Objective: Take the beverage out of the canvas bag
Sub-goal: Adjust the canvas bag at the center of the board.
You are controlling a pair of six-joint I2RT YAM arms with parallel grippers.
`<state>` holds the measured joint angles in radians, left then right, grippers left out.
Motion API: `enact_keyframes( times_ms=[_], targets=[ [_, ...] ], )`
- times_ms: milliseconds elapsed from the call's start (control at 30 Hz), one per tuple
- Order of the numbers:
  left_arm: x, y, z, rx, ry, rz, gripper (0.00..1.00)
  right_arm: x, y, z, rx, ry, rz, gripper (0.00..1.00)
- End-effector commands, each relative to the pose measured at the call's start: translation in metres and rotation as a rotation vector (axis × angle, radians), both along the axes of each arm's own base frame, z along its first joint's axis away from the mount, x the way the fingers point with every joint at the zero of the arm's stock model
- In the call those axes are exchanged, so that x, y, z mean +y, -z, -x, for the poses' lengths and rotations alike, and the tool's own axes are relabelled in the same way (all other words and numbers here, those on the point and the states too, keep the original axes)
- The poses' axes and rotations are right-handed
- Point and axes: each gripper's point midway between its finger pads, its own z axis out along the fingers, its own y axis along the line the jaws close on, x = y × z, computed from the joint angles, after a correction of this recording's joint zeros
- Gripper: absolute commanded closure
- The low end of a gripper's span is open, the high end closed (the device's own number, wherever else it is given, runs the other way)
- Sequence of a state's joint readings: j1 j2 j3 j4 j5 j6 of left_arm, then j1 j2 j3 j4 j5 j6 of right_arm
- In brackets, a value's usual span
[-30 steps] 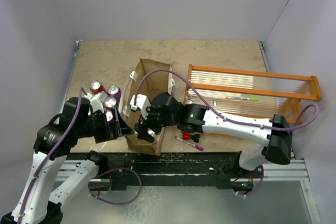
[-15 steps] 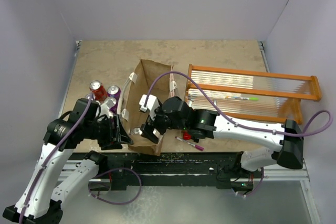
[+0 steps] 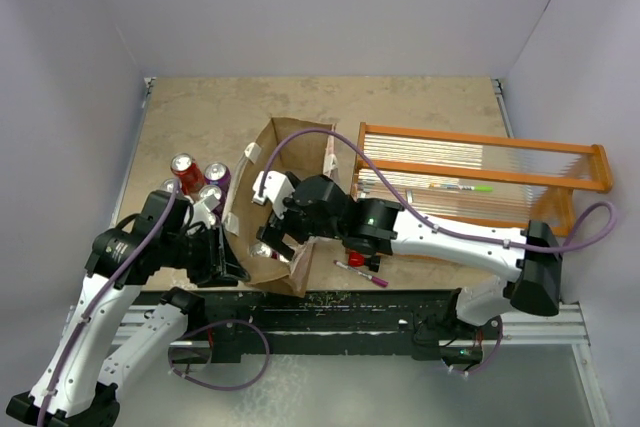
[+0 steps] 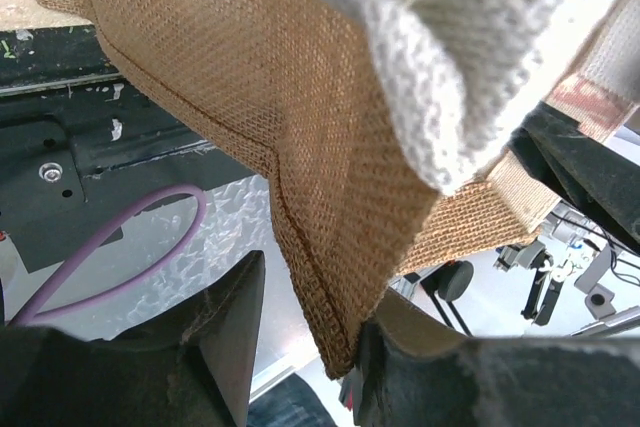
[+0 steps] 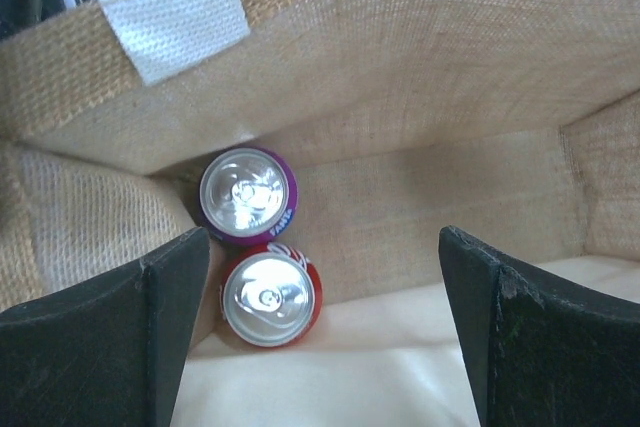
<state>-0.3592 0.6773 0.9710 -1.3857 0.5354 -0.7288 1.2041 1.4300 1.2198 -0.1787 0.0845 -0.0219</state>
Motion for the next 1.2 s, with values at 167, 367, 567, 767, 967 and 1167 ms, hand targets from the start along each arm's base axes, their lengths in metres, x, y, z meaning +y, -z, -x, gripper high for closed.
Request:
enact_keyframes(
  times_ms=[167,367,567,767,967,1167],
  targets=[
    [0.004,-0.008,-0.004,-0.048,0.016,-0.026,0.73,0.040,0.025,0.010,0.083,-0.133,0.034,0.04],
    [-0.005,-0.030,-0.020,-0.124,0.050,0.016,0.86,0.051,0.044,0.020,0.140,-0.205,0.065,0.04],
    [-0.017,-0.049,-0.036,-0.203,0.083,0.081,0.95,0.054,0.069,0.030,0.186,-0.266,0.122,0.03],
    [-0.026,-0.055,-0.047,-0.242,0.117,0.113,1.00,0.057,0.081,0.036,0.240,-0.281,0.146,0.02],
    [-0.029,-0.053,-0.057,-0.259,0.134,0.109,1.00,0.052,0.097,0.029,0.256,-0.218,0.199,0.02],
    [-0.029,-0.048,-0.059,-0.266,0.140,0.102,1.00,0.038,0.110,0.008,0.224,-0.071,0.259,0.03]
  ],
)
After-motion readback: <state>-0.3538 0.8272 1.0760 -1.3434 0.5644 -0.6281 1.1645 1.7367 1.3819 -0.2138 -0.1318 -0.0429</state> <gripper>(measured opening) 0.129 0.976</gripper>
